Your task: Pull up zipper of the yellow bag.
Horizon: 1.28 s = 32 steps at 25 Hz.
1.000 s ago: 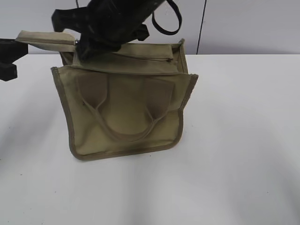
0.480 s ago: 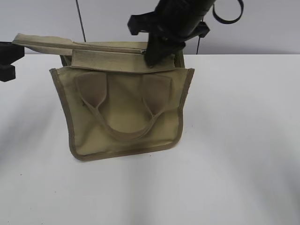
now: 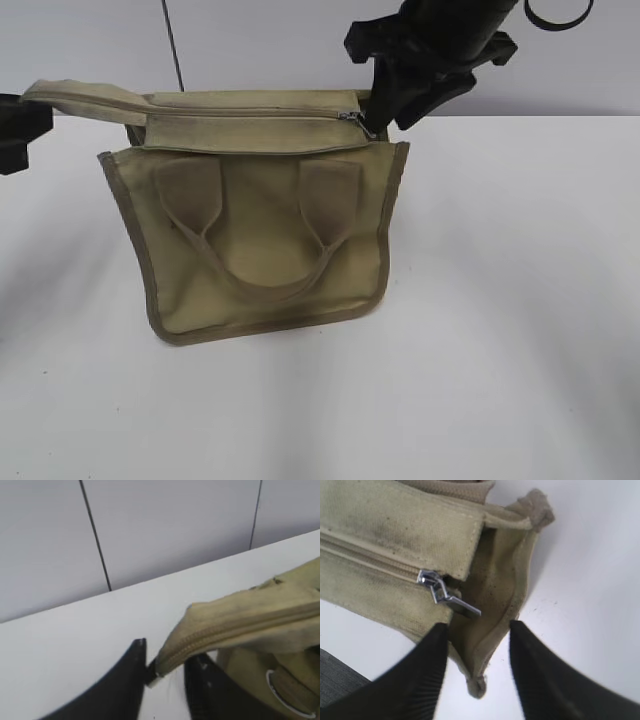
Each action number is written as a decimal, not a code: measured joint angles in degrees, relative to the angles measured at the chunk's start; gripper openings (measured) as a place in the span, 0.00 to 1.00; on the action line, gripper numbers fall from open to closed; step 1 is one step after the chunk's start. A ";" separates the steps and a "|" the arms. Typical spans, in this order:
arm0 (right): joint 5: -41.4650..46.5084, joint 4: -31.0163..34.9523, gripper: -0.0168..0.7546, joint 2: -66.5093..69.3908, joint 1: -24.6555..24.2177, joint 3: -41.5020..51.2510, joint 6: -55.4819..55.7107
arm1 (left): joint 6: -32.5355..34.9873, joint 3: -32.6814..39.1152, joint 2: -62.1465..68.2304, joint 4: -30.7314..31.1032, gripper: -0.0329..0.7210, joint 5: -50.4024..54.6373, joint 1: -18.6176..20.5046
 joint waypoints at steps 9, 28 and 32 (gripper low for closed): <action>1.44 0.12 0.82 -5.47 -0.65 0.00 -6.67 | -16.74 0.61 0.00 -2.43 0.72 32.13 -13.01; -0.06 -11.41 0.83 -53.53 -0.65 41.45 -6.93 | 21.37 -11.64 -22.28 -46.14 0.82 82.42 -34.80; 1.02 -11.41 0.84 -68.78 -0.65 53.20 -5.51 | 22.33 -11.47 -37.01 -46.27 0.84 88.80 -34.87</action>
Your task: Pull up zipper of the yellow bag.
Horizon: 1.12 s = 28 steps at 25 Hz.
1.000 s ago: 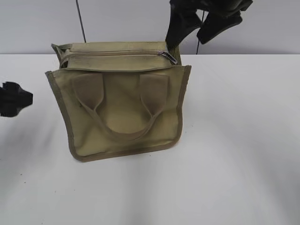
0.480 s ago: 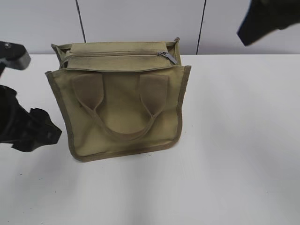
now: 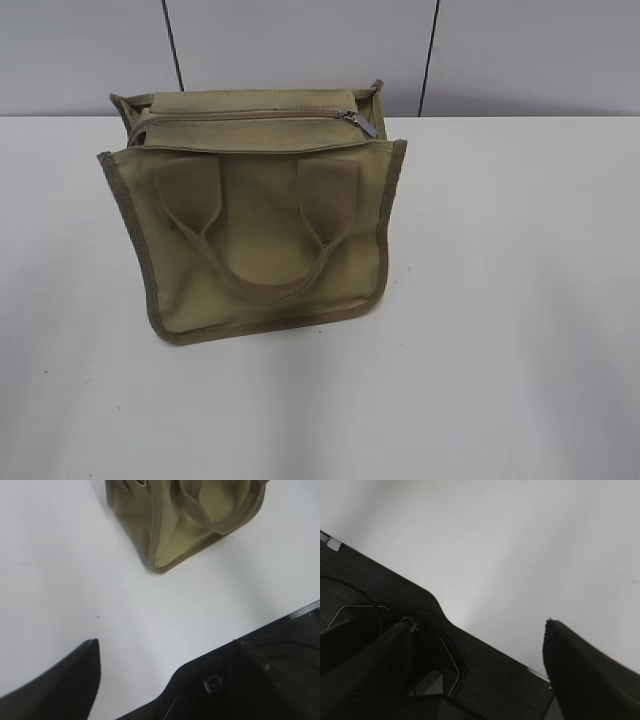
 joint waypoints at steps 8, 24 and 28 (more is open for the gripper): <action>1.04 -0.05 0.84 -20.95 0.00 15.07 2.81 | 2.18 7.25 -20.64 -0.75 0.83 2.41 0.00; -4.15 -0.16 0.79 -24.06 0.00 18.91 3.14 | 6.50 13.12 -25.03 -2.36 0.82 0.74 0.00; -4.28 -0.06 0.79 -24.06 0.00 18.91 3.21 | 6.55 13.12 -25.03 -2.21 0.82 0.69 0.00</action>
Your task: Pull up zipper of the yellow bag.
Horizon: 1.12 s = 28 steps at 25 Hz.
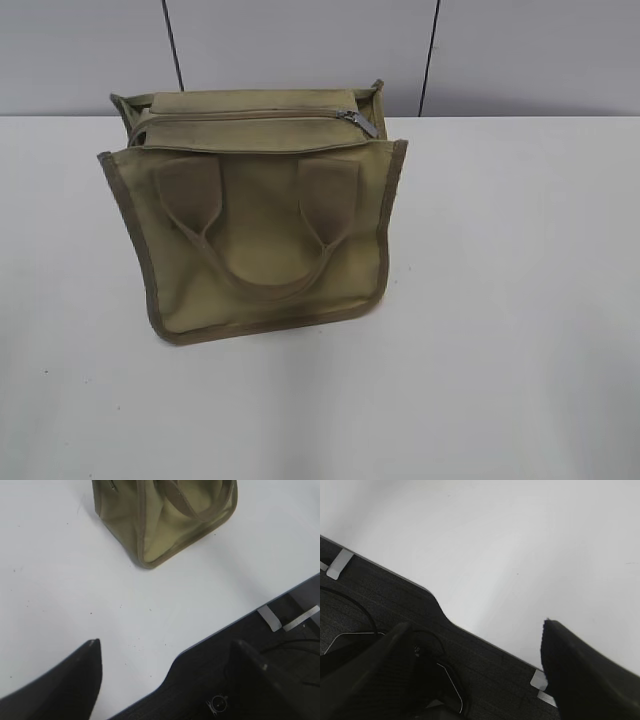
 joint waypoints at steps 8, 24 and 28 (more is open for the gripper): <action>-0.05 0.27 0.79 0.00 -6.56 0.00 0.00 | 0.06 0.00 -0.12 -0.04 0.82 -0.13 10.77; -0.25 0.35 0.78 -16.74 -25.21 0.00 0.00 | 0.06 0.00 -13.44 -0.04 0.76 -0.29 35.75; -0.20 0.42 0.78 -16.74 -25.21 0.00 0.00 | 0.06 0.00 -13.56 -0.04 0.71 -0.29 35.88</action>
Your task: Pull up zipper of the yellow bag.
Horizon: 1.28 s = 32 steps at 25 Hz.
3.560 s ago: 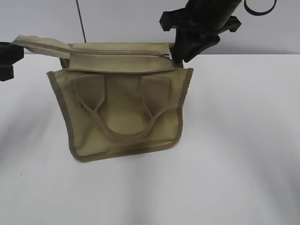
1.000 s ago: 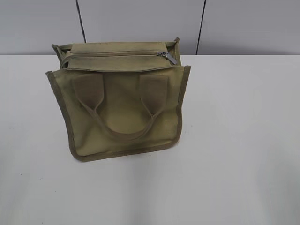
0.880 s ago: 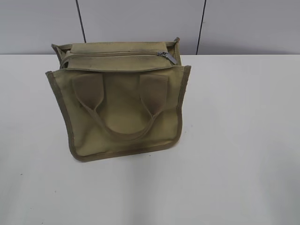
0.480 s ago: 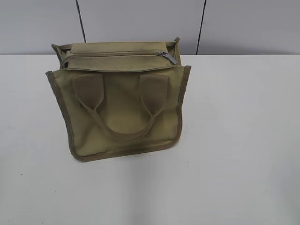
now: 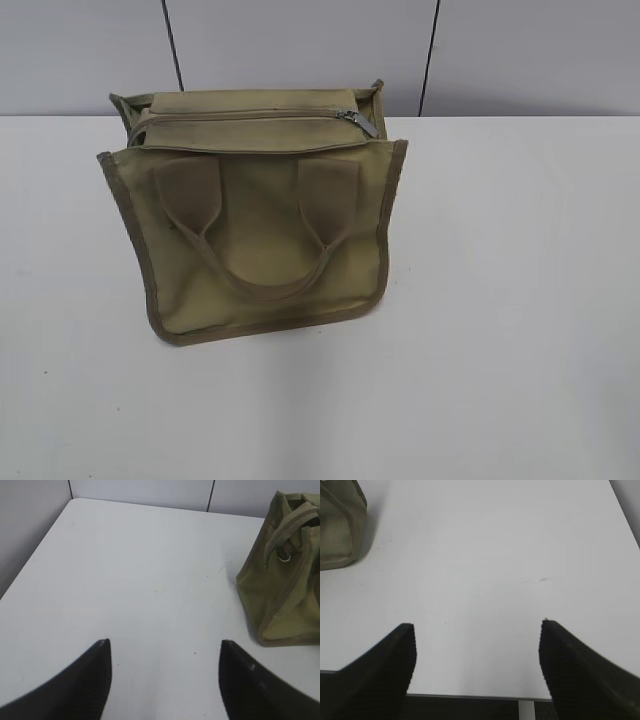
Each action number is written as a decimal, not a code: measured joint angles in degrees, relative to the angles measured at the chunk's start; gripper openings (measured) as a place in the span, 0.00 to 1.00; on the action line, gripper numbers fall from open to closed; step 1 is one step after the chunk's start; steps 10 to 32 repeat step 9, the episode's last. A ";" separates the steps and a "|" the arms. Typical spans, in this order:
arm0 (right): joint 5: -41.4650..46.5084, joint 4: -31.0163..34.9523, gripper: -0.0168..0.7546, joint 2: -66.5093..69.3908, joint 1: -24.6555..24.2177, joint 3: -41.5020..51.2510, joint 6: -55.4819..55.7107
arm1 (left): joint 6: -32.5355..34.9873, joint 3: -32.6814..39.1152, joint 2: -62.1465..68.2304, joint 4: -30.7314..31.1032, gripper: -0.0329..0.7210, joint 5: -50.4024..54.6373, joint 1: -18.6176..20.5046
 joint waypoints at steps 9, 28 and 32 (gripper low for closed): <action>0.00 0.00 0.78 0.00 0.00 0.00 0.00 | 0.00 0.00 -0.07 0.04 0.67 0.00 0.06; 0.00 0.00 0.78 0.00 0.00 0.00 0.00 | 0.00 0.00 -0.07 0.04 0.67 0.00 0.06; 0.00 0.00 0.78 0.00 0.00 0.00 0.00 | 0.00 0.00 -0.07 0.04 0.67 0.00 0.06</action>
